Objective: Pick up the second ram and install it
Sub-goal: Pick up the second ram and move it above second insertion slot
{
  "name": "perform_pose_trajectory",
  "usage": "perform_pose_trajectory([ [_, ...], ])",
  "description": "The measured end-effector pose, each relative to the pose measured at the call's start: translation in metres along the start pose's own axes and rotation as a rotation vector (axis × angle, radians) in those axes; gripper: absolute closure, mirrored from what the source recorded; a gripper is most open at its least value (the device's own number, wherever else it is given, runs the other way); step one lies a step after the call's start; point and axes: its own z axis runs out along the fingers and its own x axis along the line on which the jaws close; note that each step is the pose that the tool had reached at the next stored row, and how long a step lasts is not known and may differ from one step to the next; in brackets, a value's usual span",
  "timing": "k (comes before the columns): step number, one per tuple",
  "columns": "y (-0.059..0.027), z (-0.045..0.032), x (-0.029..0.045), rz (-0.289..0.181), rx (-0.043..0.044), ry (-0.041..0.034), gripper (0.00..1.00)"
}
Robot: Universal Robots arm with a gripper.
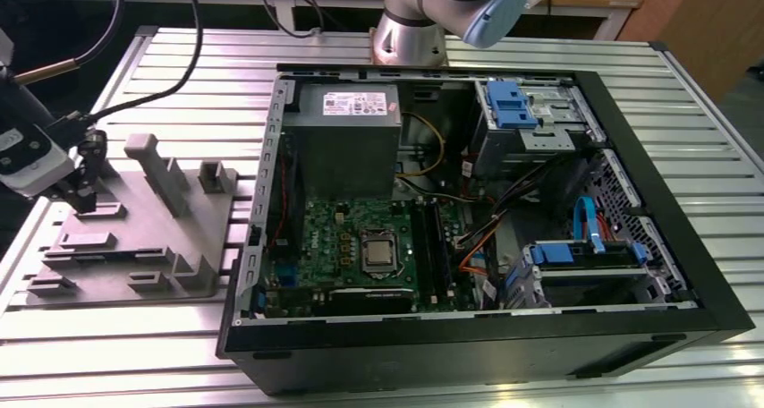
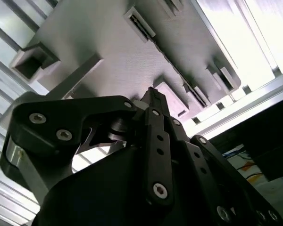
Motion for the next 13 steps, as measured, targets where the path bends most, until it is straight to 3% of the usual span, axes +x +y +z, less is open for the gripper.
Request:
perform_pose_trajectory([
  [13, -0.0001, 0.0036, 0.0002, -0.236, -0.0126, 0.0110, 0.90],
])
